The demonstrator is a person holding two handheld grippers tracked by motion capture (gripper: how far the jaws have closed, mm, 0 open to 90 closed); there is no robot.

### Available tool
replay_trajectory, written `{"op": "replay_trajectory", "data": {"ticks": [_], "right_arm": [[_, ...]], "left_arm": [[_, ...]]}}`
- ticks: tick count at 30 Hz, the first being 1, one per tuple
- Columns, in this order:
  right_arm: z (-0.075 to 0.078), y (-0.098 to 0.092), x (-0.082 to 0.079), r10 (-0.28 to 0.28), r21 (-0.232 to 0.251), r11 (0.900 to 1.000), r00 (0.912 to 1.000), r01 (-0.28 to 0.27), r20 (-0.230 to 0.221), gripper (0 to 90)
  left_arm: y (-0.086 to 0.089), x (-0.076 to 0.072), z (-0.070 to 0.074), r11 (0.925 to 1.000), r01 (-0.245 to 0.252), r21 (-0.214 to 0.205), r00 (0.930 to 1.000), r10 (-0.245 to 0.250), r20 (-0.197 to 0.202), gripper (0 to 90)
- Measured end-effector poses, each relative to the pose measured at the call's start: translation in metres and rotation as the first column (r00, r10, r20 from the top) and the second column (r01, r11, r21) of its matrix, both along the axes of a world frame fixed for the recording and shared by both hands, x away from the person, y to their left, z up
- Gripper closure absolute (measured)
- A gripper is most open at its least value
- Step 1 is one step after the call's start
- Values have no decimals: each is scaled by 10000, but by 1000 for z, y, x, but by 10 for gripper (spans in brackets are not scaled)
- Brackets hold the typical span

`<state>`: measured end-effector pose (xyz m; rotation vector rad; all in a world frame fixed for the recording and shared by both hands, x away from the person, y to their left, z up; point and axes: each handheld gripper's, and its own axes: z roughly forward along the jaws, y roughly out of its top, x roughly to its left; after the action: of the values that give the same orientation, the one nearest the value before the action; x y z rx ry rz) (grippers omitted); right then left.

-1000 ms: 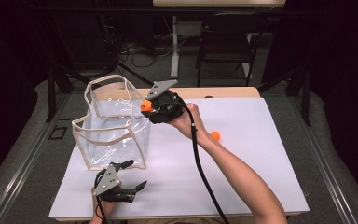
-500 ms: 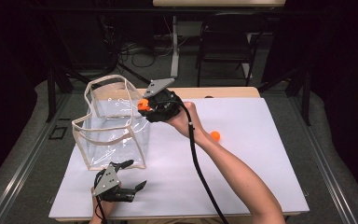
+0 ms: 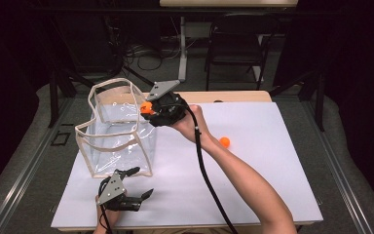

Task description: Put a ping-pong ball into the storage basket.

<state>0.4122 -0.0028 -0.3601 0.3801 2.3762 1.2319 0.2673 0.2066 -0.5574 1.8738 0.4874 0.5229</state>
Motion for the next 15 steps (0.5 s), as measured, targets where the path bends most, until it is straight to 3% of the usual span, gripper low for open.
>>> {"op": "replay_trajectory", "data": {"ticks": [15], "right_arm": [[7, 11, -2, 192, 60, 9998, 9996, -193, 185, 509]], "left_arm": [[0, 0, 0, 10000, 20, -41, 10000, -20, -13, 157]]}}
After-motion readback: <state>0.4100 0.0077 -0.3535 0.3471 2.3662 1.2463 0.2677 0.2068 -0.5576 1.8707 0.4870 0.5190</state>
